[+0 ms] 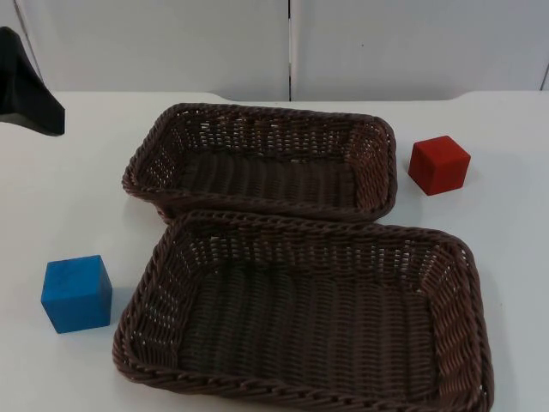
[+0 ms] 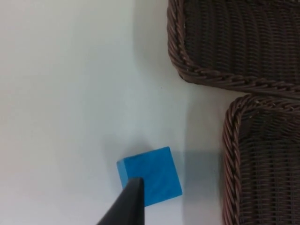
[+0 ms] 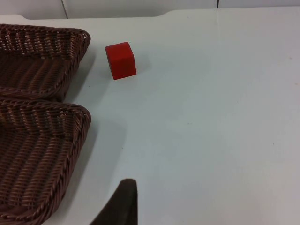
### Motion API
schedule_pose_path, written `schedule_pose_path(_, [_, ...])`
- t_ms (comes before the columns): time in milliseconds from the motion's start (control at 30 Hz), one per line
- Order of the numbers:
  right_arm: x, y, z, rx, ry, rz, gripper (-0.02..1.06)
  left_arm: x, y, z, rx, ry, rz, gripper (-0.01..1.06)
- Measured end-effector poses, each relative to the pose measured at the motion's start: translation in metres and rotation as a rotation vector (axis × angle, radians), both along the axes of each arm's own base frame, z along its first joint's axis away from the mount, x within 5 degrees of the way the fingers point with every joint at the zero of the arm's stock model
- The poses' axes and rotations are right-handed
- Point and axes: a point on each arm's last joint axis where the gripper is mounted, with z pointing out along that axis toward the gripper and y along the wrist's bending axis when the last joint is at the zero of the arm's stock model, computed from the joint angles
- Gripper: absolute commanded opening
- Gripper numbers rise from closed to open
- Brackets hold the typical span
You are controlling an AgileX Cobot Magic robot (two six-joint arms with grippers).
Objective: Pick up one cube with the left hand and place it into the upper basket. Pick up one cube with the right hand and place it into the lower basket.
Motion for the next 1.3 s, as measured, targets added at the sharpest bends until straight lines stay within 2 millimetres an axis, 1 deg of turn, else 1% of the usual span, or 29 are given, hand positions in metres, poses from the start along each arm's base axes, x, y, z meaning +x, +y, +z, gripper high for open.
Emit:
schedule_pose_path(233, [0.0,0.0,0.0,0.002,0.0,-0.001,1.05,0.001,0.0,0.0,0.002,-0.007,0.002,0.99])
schedule_pose_path(367, [0.0,0.0,0.0,0.002,0.0,-0.001,1.05,0.004,0.001,-0.006,0.01,0.017,0.0,0.99])
schedule_pose_path(433, [0.0,0.0,0.0,0.002,0.0,-0.001,1.05,0.01,0.001,-0.016,0.015,0.061,-0.002,0.99])
schedule_pose_path(533, [0.0,0.0,0.0,0.002,0.0,-0.001,1.05,0.022,0.002,-0.039,0.025,0.131,0.006,0.99])
schedule_pose_path(567, [0.0,0.0,0.0,0.002,0.0,-0.001,1.05,0.022,0.002,-0.039,0.025,0.131,0.006,0.99])
schedule_pose_path(667, [0.0,0.0,0.0,0.002,0.0,-0.001,1.05,0.036,0.004,-0.064,0.05,0.175,0.027,0.99])
schedule_pose_path(700, [0.0,0.0,0.0,0.002,0.0,-0.001,1.05,0.036,0.004,-0.064,0.05,0.175,0.027,0.99])
schedule_pose_path(867, [0.0,0.0,0.0,0.002,0.0,-0.001,1.05,0.05,0.007,-0.098,0.076,0.231,0.055,0.99])
schedule_pose_path(900, [0.0,0.0,0.0,0.002,0.0,-0.001,1.05,0.05,0.007,-0.098,0.076,0.231,0.055,0.99])
schedule_pose_path(1000, [0.0,0.0,0.0,0.002,0.0,-0.001,1.05,0.055,0.008,-0.116,0.092,0.264,0.058,0.99])
schedule_pose_path(1033, [0.0,0.0,0.0,0.002,0.0,-0.001,1.05,0.055,0.008,-0.116,0.092,0.264,0.058,0.99])
schedule_pose_path(1167, [0.0,0.0,0.0,0.002,0.0,-0.001,1.05,0.064,0.004,-0.135,0.107,0.313,0.03,0.99])
schedule_pose_path(1300, [0.0,0.0,0.0,0.002,0.0,-0.001,1.05,0.068,0.002,-0.143,0.111,0.334,0.021,0.99])
